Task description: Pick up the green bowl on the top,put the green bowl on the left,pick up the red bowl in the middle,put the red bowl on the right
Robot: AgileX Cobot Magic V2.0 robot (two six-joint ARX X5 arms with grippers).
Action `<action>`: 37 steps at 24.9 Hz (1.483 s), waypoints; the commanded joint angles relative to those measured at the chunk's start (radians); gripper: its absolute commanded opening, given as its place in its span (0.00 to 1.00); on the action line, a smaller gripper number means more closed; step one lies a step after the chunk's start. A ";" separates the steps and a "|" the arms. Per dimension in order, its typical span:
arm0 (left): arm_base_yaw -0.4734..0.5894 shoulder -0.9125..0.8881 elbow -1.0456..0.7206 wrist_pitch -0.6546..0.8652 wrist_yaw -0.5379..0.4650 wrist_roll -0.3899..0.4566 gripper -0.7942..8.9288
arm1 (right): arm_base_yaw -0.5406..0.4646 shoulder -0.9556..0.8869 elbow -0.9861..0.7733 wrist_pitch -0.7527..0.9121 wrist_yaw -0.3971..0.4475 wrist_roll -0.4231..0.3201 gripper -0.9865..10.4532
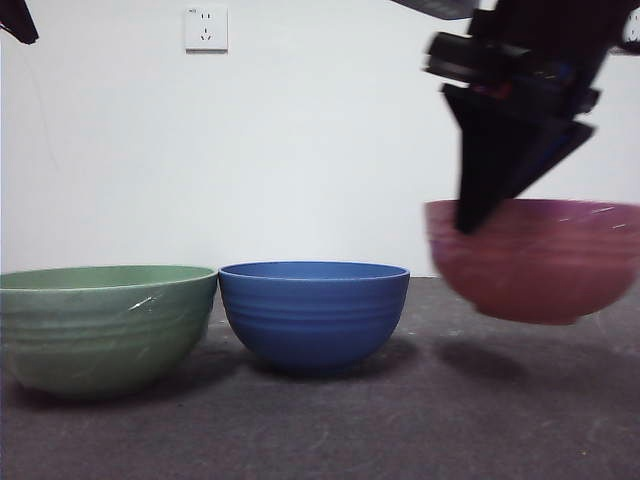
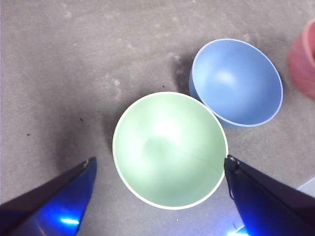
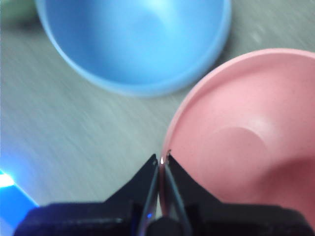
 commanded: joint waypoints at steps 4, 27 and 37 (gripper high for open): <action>0.003 0.000 -0.006 0.004 0.006 0.011 0.53 | -0.003 0.123 -0.004 0.027 -0.011 0.017 0.08; 0.003 -0.220 -0.163 0.396 -0.086 -0.065 0.07 | -0.354 -0.565 -0.155 0.398 0.011 0.066 0.08; 0.003 -0.554 -0.430 0.455 -0.120 -0.097 0.08 | -0.382 -0.819 -0.381 0.513 0.016 0.112 0.09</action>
